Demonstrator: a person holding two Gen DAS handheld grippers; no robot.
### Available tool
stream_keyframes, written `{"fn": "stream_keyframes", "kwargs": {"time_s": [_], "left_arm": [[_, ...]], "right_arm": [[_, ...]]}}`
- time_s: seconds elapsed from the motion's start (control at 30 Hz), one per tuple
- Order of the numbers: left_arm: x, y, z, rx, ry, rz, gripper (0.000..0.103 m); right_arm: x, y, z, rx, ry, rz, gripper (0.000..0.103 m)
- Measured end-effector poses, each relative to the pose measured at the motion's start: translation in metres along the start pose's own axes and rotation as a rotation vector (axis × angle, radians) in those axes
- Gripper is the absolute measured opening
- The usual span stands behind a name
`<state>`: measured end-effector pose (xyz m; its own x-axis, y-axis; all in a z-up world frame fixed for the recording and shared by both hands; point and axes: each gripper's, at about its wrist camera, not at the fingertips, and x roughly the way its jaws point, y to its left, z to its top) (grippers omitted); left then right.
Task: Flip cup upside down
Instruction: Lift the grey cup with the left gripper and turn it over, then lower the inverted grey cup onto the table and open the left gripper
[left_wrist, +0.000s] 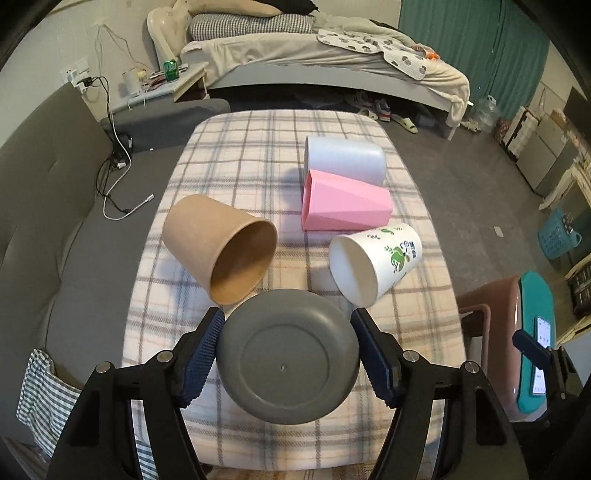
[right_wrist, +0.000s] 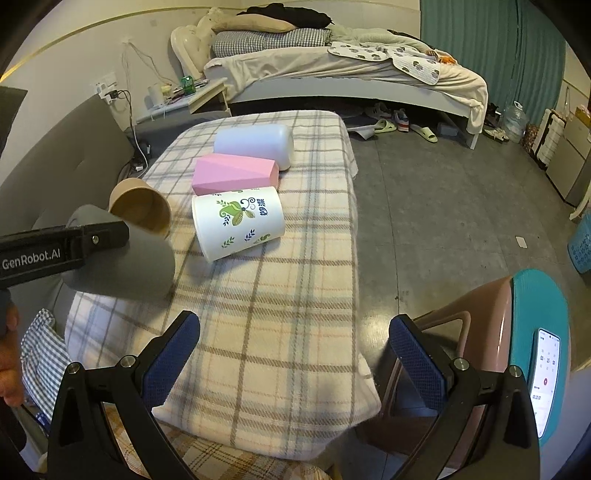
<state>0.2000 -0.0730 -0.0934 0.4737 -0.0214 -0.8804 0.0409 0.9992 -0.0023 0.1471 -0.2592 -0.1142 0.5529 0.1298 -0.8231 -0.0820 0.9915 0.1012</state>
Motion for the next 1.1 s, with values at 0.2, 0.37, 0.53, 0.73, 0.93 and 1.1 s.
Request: {"fn": "stream_keyframes", "kwargs": {"time_s": [0.2,0.37,0.53,0.73,0.93,1.1], "left_arm": [[0.009,-0.004,-0.008,0.013,0.021,0.0,0.072],[0.015,-0.007,-0.012,0.023,0.022,0.002,0.072],[0.016,-0.008,-0.01,0.022,0.021,-0.017,0.073],[0.012,-0.009,-0.006,-0.009,0.047,-0.044,0.074],[-0.018,-0.012,-0.001,-0.005,-0.014,-0.059,0.078],[-0.053,-0.009,0.006,-0.028,-0.082,-0.094,0.078]], "right_arm": [[0.004,0.0,0.0,0.003,0.01,0.006,0.103],[0.009,-0.001,-0.002,0.01,0.021,0.007,0.103],[0.012,-0.005,-0.002,0.027,0.028,0.007,0.103],[0.007,-0.004,-0.002,0.025,0.027,0.001,0.103],[-0.011,-0.004,-0.002,0.042,0.001,0.003,0.103],[-0.042,0.002,-0.003,0.031,-0.048,-0.012,0.103]]}}
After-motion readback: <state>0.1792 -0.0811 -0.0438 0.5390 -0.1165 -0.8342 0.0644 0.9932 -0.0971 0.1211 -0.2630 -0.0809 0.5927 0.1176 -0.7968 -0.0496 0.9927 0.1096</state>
